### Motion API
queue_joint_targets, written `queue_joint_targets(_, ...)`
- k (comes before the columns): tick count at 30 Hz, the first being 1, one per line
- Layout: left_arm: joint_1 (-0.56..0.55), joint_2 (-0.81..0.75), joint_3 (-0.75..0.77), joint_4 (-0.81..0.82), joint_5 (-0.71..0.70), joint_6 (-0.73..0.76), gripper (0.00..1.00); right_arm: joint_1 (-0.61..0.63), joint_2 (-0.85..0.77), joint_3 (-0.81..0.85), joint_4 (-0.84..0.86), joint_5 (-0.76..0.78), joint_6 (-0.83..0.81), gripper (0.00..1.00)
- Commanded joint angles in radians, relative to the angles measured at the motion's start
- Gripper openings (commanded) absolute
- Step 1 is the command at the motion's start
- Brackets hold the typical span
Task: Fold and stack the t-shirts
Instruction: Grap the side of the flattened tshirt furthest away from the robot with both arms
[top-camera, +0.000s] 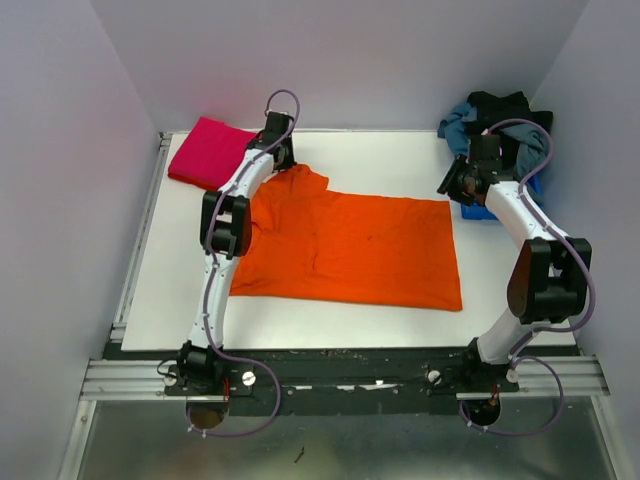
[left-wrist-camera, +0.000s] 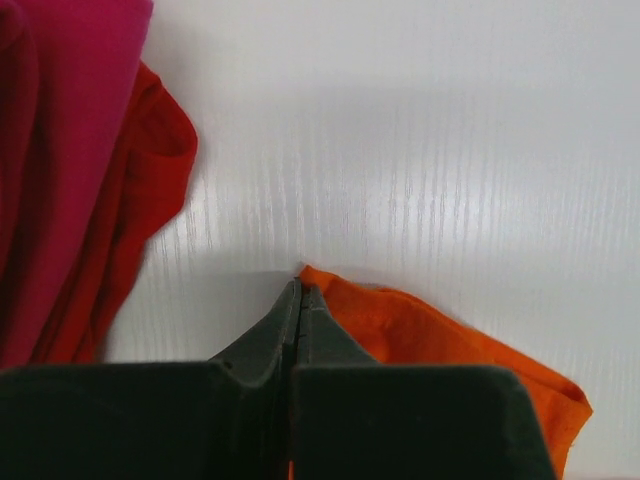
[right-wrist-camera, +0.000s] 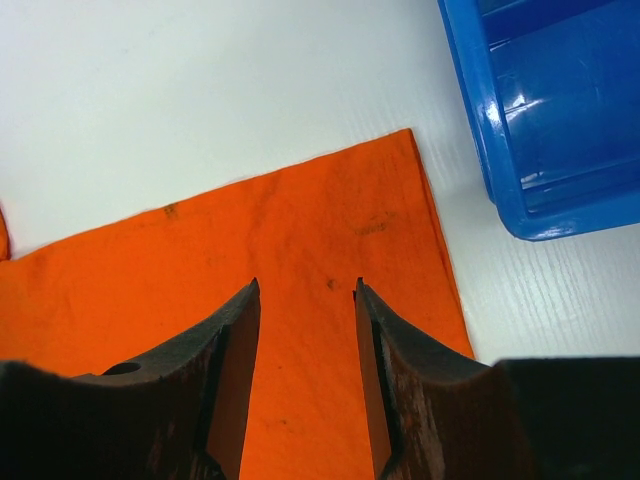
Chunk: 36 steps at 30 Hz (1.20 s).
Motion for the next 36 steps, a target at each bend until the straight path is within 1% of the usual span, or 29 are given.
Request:
queue_joint_targets(1, -0.010, -0.117, -0.150, 0.028, 0.031, 0.020, 0.00, -0.003, -0.016, -0.011, 0.006, 0.004, -0.011, 0.51)
queue_joint_targets(5, -0.010, -0.213, -0.254, 0.137, 0.047, 0.021, 0.00, -0.003, 0.042, 0.039, -0.035, 0.032, -0.025, 0.50)
queue_joint_targets(9, -0.010, -0.265, -0.289, 0.183, 0.044, 0.032, 0.00, -0.002, 0.114, 0.106, -0.086, 0.089, -0.035, 0.47)
queue_joint_targets(10, -0.010, -0.273, -0.300, 0.197, 0.046, 0.035, 0.00, -0.003, 0.131, 0.119, -0.094, 0.095, -0.041, 0.44)
queue_joint_targets(11, -0.010, -0.285, -0.308, 0.209, 0.049, 0.040, 0.00, -0.002, 0.146, 0.136, -0.101, 0.096, -0.047, 0.43)
queue_joint_targets(15, -0.010, -0.329, -0.357, 0.263, 0.078, 0.046, 0.00, -0.003, 0.223, 0.211, -0.144, 0.131, -0.061, 0.43)
queue_joint_targets(21, -0.010, -0.366, -0.386, 0.271, 0.081, 0.046, 0.00, -0.003, 0.321, 0.297, -0.189, 0.211, -0.101, 0.43)
queue_joint_targets(26, -0.011, -0.395, -0.428, 0.292, 0.086, 0.046, 0.00, -0.002, 0.409, 0.398, -0.250, 0.216, -0.120, 0.43)
queue_joint_targets(32, -0.011, -0.429, -0.461, 0.304, 0.080, 0.057, 0.00, -0.005, 0.470, 0.442, -0.264, 0.224, -0.133, 0.42)
queue_joint_targets(34, -0.011, -0.440, -0.466, 0.304, 0.080, 0.057, 0.00, -0.005, 0.488, 0.449, -0.272, 0.221, -0.135, 0.40)
queue_joint_targets(36, -0.011, -0.450, -0.477, 0.308, 0.078, 0.057, 0.00, -0.005, 0.504, 0.454, -0.275, 0.221, -0.137, 0.39)
